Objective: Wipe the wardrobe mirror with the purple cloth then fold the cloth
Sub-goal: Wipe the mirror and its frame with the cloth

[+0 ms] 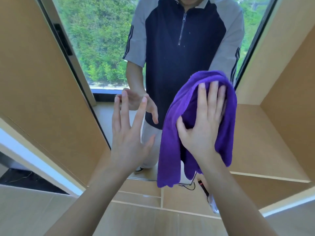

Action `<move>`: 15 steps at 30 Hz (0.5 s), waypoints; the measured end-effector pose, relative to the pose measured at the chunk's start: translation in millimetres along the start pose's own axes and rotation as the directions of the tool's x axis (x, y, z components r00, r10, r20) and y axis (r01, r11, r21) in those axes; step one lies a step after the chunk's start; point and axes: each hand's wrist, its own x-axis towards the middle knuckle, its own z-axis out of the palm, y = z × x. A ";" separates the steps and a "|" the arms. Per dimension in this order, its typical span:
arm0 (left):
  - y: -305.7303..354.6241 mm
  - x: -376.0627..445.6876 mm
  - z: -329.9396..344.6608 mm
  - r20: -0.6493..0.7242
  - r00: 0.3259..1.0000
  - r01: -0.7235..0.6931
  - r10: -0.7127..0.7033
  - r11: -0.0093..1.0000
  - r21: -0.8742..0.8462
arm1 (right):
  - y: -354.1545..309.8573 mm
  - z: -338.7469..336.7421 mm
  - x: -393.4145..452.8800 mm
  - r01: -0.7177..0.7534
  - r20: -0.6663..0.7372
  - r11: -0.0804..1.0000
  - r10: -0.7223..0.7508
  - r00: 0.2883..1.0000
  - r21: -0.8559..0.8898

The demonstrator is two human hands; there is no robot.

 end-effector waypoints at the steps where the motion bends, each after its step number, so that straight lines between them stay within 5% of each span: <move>1: -1.5 -1.0 -0.6 -0.004 1.000 -0.004 0.004 1.000 0.007 | 1.8 4.4 -15.6 -0.027 0.039 1.000 0.027 0.999 -0.010; 5: -8.6 -27.1 7.4 -0.082 0.995 0.043 -0.049 0.997 -0.070 | 8.7 20.4 -87.2 -0.060 0.238 0.993 0.082 0.968 -0.098; 7: -3.0 -49.8 14.6 0.104 0.962 0.266 -0.251 0.946 -0.183 | 11.5 23.3 -106.8 -0.027 0.285 0.991 0.063 0.956 -0.131; 9: 9.6 -67.0 26.1 0.456 0.803 0.549 -0.385 0.776 -0.312 | 12.2 22.6 -110.2 -0.041 0.318 0.991 0.079 0.945 -0.126; 11: 25.3 -75.1 39.7 0.701 0.642 0.716 -0.309 0.569 -0.405 | 9.2 19.2 -108.1 -0.064 0.342 0.990 0.103 0.934 -0.123; 13: 37.8 -74.4 51.0 0.789 0.585 0.745 -0.186 0.507 -0.433 | 5.2 12.5 -106.4 -0.083 0.346 0.991 0.114 0.931 -0.102; 15: 43.3 -75.8 58.3 0.768 0.614 0.722 -0.184 0.524 -0.452 | 6.0 4.0 -105.7 -0.087 0.348 0.995 0.096 0.933 -0.040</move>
